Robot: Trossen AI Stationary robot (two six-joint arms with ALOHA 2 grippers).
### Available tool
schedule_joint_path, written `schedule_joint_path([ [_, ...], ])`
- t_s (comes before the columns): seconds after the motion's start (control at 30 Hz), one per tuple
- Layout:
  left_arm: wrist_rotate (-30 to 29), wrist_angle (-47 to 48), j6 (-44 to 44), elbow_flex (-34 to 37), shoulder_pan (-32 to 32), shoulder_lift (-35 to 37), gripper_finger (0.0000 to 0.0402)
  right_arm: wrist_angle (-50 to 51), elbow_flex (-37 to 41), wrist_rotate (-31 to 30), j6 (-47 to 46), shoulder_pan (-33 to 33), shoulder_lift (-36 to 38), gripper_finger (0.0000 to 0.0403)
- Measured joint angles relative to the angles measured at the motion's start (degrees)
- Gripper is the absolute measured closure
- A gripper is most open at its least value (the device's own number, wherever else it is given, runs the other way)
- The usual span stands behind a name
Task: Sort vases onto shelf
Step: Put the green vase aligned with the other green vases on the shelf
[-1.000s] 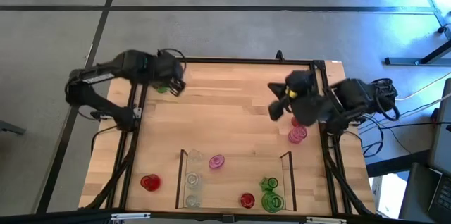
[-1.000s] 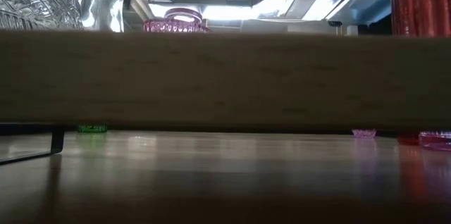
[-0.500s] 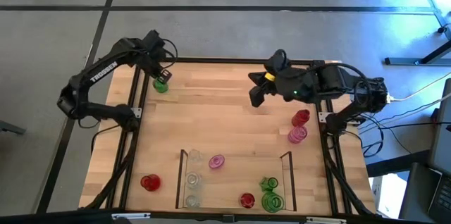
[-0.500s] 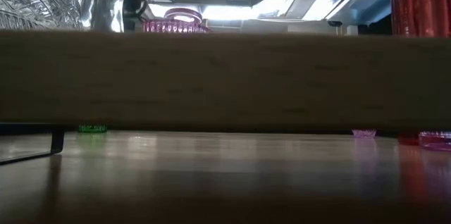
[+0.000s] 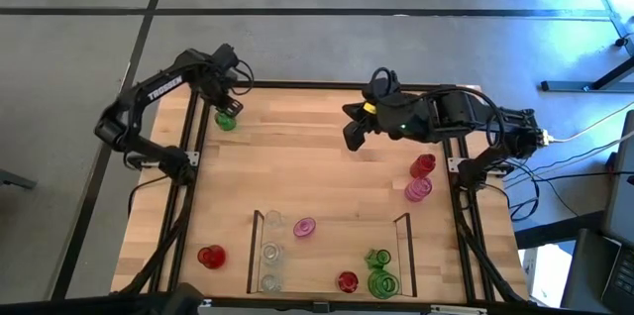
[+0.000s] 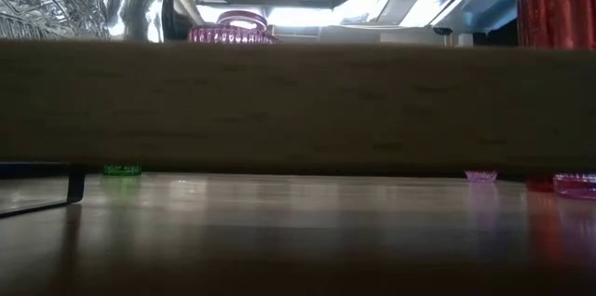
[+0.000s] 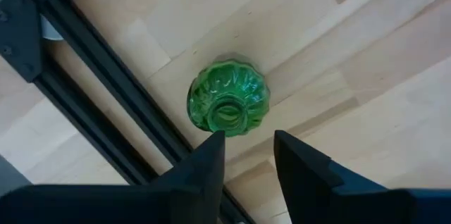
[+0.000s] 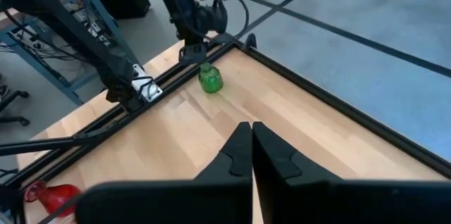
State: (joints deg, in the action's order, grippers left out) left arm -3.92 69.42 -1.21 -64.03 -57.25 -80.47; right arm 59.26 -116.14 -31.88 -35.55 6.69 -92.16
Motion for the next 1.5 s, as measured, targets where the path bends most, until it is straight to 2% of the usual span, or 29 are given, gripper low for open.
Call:
schedule_joint_path([
  [0.23, 2.45, 0.79, 0.24, 0.00, 0.04, -2.95, 0.0284, 0.01, 0.00, 1.47, 0.06, -0.82, 0.00, 0.0403],
  [0.63, 1.64, 1.03, 0.59, 0.02, 0.04, -7.19, 0.0286, 0.03, 0.00, 1.07, 1.35, -0.80, 0.02, 0.0403],
  [0.83, -1.31, 0.84, 0.07, 0.02, 0.02, -10.07, 0.0286, 0.01, -0.02, 1.30, 1.35, -0.80, 0.02, 0.0403],
  [1.07, -1.04, -0.42, -0.97, 0.00, 0.01, -12.08, 0.0289, 0.01, -0.02, 2.10, 1.34, -0.72, 0.02, 0.0403],
  [1.2, -1.25, -0.34, -2.54, 0.00, -0.18, -12.10, 0.0319, 0.01, -0.02, 3.04, 1.00, -0.72, 0.02, 0.0403],
  [1.37, 0.11, 0.88, -5.27, 0.00, -1.02, -12.10, 0.0386, 0.01, -0.02, 3.06, 0.83, -0.72, 0.02, 0.0403],
  [1.5, 1.40, 3.47, -7.62, 0.00, -1.09, -11.87, 0.0390, 0.03, -0.02, 3.06, 0.83, -0.72, 0.02, 0.0403],
])
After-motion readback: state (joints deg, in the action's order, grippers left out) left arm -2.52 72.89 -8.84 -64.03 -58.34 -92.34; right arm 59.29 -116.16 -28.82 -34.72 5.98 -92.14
